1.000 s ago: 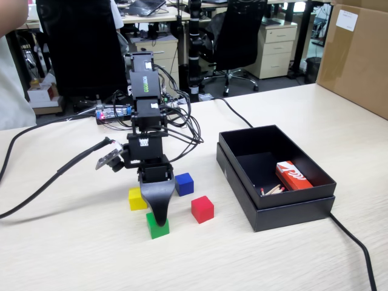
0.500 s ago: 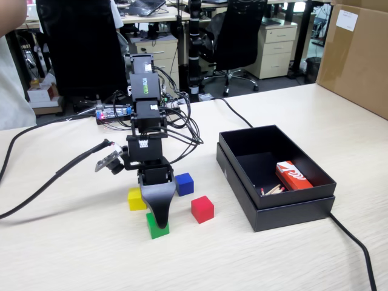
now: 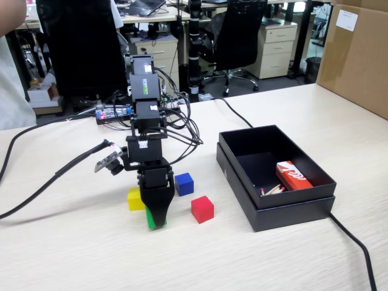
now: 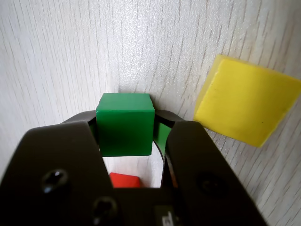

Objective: Put the green cube on top of the red cube

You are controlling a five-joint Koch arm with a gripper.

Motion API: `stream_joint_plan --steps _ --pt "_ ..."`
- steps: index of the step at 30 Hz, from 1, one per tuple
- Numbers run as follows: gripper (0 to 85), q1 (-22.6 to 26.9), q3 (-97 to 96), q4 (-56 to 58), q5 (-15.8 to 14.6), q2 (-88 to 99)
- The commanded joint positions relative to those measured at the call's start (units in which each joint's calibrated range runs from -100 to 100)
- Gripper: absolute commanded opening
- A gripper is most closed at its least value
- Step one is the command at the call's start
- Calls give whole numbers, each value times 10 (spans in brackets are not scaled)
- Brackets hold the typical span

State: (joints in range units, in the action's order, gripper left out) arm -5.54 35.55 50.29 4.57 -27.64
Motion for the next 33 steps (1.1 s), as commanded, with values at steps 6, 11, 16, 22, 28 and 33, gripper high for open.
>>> stream_joint_plan --steps 6,11,16,22,28,33 --pt "9 18 53 -19 -29 163" --pt "9 41 32 2 -57 288" --pt "9 60 13 21 -81 323" --pt "9 79 -13 25 -103 318" --pt "9 79 -16 22 -113 264" --pt "9 78 1 17 -118 214"
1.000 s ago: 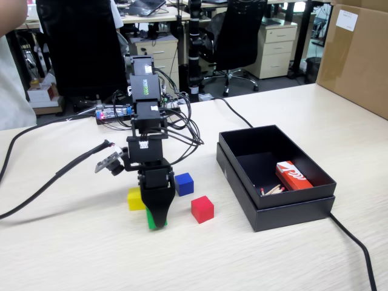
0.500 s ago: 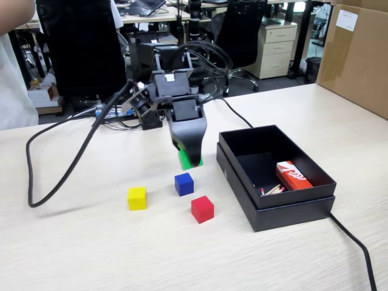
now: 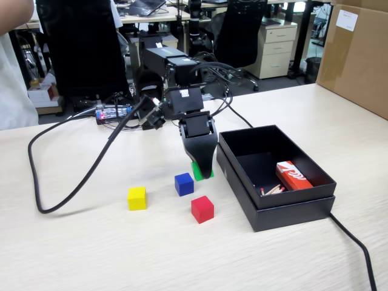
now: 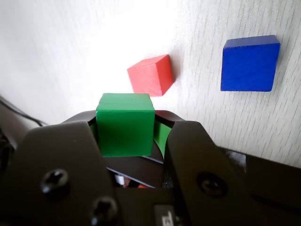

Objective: Put the green cube on top of the red cube

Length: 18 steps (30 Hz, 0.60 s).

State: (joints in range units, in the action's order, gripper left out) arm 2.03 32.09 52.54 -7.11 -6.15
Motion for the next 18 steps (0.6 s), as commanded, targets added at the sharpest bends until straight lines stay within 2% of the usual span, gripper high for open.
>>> stream_joint_plan --steps 1,18 --pt "9 2 39 -6 -1 -8" --pt "9 -1 80 -53 0 -91"
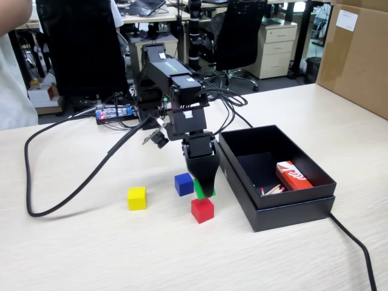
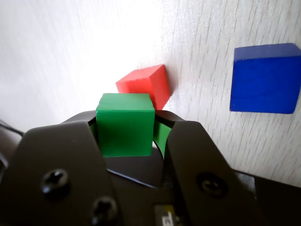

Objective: Put the green cube on top of the red cube

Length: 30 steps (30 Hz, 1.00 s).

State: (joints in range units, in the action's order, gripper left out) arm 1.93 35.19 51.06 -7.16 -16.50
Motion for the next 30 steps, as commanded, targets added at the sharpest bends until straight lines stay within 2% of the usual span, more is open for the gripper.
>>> stream_joint_plan --steps 1,21,22,23,26,28,30 --pt "9 0 49 -39 0 12" --pt "13 -3 50 -40 0 -25" --pt "144 0 48 -40 0 -27" --pt "180 1 46 -39 0 -27" --pt "209 3 44 -40 1 -28" --pt "275 4 41 -40 1 -28" --pt "281 5 41 -40 1 -28"
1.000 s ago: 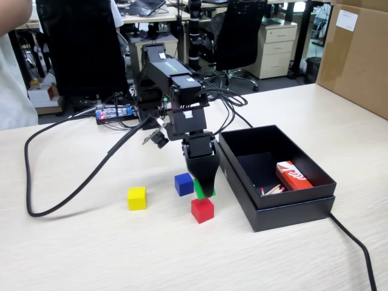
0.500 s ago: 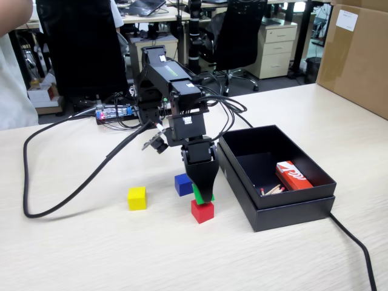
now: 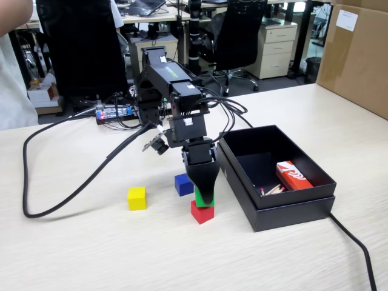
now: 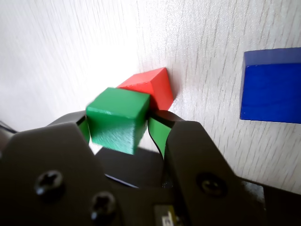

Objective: Put the green cube on top of the red cube

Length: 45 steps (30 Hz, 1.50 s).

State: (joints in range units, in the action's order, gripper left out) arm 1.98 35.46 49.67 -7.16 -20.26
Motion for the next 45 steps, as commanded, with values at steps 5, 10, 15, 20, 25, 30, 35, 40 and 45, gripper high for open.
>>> stream_joint_plan --steps 5,10,15,20,25,30,35,40,45 --pt "366 5 36 -25 1 10" --pt "374 5 29 -25 1 20" --pt "430 8 1 -25 1 67" --pt "456 10 -45 -25 1 152" --pt "456 11 -70 -25 1 218" --pt "456 12 -136 -25 1 348" --pt "456 8 -271 -25 6 545" --pt "465 2 -415 -26 11 716" --pt "485 2 -603 -45 15 872"
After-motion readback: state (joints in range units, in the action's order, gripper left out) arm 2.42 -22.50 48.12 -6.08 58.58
